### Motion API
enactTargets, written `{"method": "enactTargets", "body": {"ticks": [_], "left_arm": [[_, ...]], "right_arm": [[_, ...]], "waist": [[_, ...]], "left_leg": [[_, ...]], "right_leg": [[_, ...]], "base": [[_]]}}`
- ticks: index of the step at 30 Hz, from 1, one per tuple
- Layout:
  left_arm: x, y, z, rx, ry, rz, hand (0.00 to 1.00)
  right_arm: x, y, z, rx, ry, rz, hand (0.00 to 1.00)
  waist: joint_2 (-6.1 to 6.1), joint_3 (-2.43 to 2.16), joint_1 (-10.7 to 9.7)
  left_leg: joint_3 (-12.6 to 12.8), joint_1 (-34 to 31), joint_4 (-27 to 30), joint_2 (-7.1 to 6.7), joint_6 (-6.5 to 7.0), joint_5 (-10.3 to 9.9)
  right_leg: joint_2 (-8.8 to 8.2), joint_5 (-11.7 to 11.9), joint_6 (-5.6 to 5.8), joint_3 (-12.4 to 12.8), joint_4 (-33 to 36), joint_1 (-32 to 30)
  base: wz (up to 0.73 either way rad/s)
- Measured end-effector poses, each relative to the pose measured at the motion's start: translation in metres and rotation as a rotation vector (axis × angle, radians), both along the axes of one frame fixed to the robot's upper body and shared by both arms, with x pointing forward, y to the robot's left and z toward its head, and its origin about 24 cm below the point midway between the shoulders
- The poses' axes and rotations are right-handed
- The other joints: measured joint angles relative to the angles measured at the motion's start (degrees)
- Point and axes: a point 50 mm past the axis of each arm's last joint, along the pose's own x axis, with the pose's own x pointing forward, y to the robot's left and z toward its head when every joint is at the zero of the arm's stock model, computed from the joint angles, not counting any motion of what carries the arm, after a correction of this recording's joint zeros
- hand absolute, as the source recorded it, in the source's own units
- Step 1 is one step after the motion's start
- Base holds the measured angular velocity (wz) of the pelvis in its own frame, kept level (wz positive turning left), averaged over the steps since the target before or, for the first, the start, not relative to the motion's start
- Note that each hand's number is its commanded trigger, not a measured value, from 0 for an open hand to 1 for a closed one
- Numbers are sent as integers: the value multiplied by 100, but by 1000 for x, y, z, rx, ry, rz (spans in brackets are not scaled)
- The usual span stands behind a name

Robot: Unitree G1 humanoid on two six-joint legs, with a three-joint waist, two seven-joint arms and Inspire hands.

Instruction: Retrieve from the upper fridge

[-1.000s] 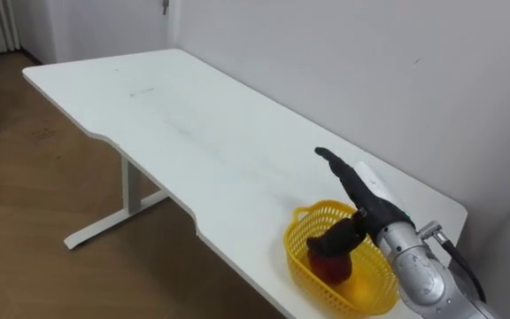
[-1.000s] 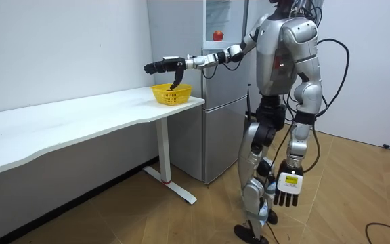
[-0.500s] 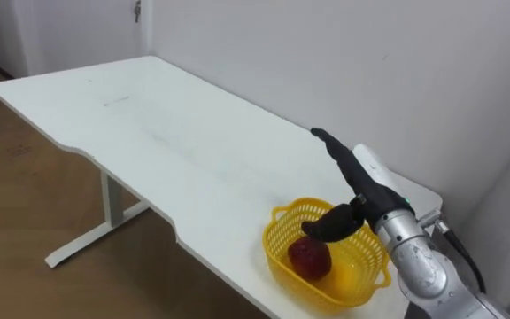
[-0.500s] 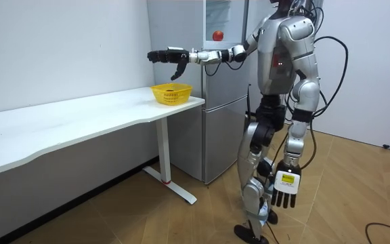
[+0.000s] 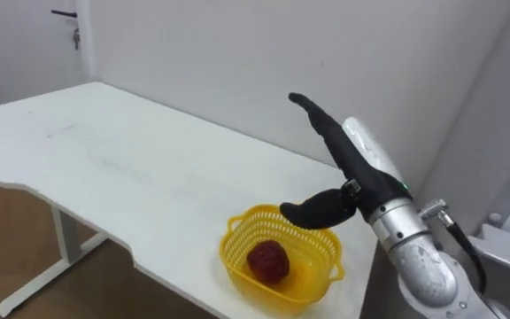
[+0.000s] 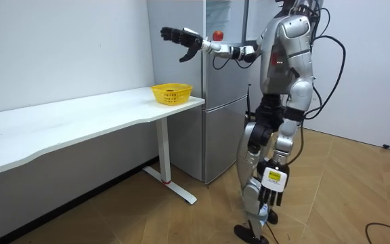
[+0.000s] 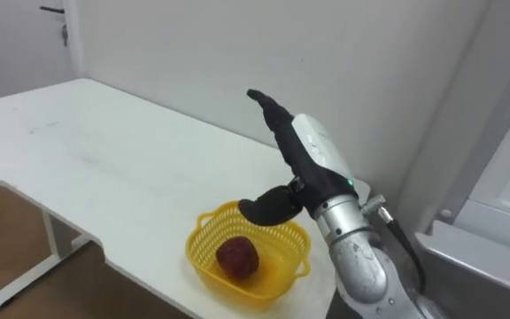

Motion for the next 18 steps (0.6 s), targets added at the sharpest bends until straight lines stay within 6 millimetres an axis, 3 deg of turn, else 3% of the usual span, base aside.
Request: {"method": "enactTargets", "body": {"ticks": [5, 10, 18], "left_arm": [[5, -6, -1, -16, -31, -12, 0], [6, -13, -4, -28, -32, -5, 0], [7, -17, -6, -37, -27, 0, 0]], "right_arm": [[-16, 10, 15, 35, -88, 71, 0], [-32, 16, 34, 47, -202, 99, 0], [-67, 7, 71, 103, -454, 97, 0]], "waist": [[178, -18, -138], [256, -47, -253], [335, -64, -685]], "left_leg": [[216, 140, -63, 34, 4, -2], [397, 286, -144, 93, 1, -1], [621, 486, -294, 131, 1, -2]], "right_leg": [[18, 12, -17, 209, 23, 5], [68, 25, -39, 406, 36, 8], [93, 27, -41, 564, 20, 87]], "base": [[-22], [-19], [-14]]}}
